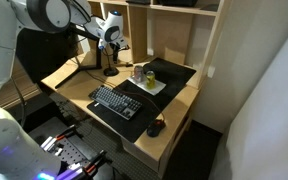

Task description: Turn off the lamp

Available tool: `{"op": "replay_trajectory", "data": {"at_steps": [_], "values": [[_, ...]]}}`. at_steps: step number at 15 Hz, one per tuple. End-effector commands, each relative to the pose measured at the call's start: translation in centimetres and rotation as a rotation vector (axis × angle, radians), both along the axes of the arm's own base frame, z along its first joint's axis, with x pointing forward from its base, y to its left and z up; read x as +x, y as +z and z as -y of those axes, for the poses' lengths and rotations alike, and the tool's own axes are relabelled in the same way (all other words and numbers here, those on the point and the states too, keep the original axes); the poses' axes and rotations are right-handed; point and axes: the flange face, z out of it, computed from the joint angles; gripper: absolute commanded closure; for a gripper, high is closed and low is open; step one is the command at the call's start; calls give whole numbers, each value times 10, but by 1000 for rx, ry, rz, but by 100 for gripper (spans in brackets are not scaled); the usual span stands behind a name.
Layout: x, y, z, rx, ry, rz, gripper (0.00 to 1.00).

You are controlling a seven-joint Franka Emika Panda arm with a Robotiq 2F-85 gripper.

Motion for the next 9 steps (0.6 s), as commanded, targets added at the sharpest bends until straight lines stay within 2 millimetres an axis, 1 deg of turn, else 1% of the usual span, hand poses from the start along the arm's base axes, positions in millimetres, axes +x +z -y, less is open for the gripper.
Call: {"op": "replay_trajectory", "data": {"at_steps": [1,3,4,6,9], "values": [[1,3,0,3,0,-1,0],[2,4,0,3,1,-4,0],[3,-9,1,-39,25,-15,0],[14,-37,-1,-54,20,-28,0],[39,-74,-2,-20,-22,-13,0]]}}
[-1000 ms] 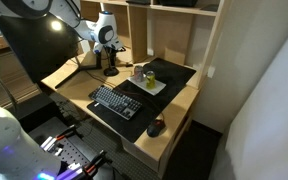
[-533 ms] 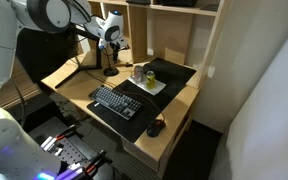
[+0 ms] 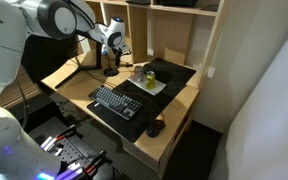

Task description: Turn off the lamp

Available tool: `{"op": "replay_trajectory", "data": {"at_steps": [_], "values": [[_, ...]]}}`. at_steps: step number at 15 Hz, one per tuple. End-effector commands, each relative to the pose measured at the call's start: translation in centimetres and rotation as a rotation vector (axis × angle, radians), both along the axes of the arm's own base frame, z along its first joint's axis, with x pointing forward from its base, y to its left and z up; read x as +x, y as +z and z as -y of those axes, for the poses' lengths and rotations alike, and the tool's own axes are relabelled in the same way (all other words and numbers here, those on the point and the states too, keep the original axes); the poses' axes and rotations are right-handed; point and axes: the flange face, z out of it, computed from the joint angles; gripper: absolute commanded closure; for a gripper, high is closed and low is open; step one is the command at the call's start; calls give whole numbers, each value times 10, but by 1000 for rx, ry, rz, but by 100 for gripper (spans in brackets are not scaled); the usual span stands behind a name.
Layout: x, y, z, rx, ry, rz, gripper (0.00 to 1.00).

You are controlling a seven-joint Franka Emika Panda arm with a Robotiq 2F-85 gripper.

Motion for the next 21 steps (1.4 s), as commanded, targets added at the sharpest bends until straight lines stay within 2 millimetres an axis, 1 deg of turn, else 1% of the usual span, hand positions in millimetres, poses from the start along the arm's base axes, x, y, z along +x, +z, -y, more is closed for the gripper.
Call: {"op": "replay_trajectory", "data": {"at_steps": [1,4,6,9,11,12,13,16,18,21], "values": [[35,-42,-2,9,-30,22,0],[55,-64,4,1,-57,44,0],[66,-70,2,18,-81,74,0],[79,-70,-5,43,-126,113,0],[82,-69,-12,37,-133,113,0],[84,-62,-17,26,-141,113,0],[78,-68,-10,41,-128,105,0],[80,-62,-17,40,-136,116,0],[79,-68,-18,18,-135,97,0],[81,-73,-20,31,-150,96,0]]}}
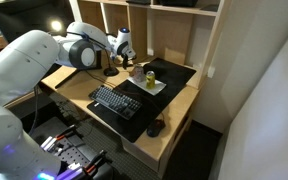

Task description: Turn off the lamp

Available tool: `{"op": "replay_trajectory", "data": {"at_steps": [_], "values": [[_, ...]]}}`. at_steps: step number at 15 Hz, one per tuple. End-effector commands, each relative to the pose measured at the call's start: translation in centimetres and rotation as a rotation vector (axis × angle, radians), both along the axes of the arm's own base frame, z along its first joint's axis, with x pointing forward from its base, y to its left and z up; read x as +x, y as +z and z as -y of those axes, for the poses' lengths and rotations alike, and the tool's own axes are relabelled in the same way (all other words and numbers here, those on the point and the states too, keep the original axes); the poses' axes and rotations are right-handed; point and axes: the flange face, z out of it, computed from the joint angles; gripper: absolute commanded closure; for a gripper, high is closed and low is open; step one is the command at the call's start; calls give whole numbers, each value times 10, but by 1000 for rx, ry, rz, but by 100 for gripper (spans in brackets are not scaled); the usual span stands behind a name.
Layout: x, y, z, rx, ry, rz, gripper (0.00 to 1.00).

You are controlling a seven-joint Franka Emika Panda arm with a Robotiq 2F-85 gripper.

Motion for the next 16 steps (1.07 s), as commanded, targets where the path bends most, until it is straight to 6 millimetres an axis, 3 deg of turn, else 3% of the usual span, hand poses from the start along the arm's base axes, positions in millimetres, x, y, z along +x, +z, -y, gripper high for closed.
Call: {"op": "replay_trajectory", "data": {"at_steps": [1,6,10,11,14,16], "values": [[3,-5,-2,-9,-28,-5,0],[4,1,0,-70,-91,-24,0],[5,19,-4,-76,-105,-74,0],[2,11,-2,-71,-92,-62,0],[4,21,-4,-67,-99,-64,0],[4,15,-4,-71,-106,-72,0]]}}
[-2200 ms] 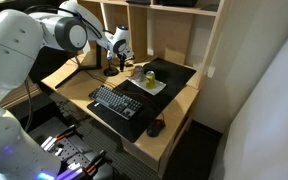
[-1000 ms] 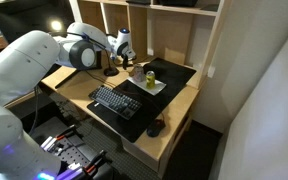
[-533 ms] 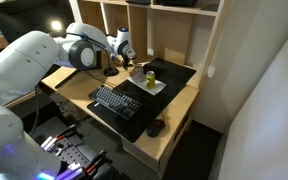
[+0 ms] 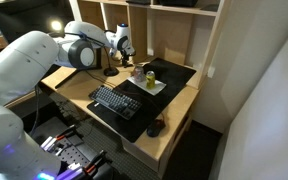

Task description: Turn off the lamp

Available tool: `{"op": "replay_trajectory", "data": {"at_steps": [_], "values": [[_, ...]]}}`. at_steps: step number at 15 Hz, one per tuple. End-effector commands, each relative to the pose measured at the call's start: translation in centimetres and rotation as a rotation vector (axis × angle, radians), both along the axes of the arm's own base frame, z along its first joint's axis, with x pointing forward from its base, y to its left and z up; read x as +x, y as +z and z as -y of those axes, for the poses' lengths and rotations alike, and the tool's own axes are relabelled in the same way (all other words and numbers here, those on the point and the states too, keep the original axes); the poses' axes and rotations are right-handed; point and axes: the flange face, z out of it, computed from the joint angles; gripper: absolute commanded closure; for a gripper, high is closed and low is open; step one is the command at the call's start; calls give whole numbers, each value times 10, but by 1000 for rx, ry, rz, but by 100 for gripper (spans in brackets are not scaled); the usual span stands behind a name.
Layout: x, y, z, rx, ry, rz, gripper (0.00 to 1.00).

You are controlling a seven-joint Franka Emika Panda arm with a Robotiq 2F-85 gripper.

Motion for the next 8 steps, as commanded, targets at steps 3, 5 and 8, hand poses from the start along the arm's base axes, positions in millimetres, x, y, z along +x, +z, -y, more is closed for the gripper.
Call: {"op": "replay_trajectory", "data": {"at_steps": [3,5,8], "values": [[1,-21,-5,37,-8,21,0],[0,-27,-7,6,-20,8,0],[-2,-35,-8,-19,-38,-18,0]]}}
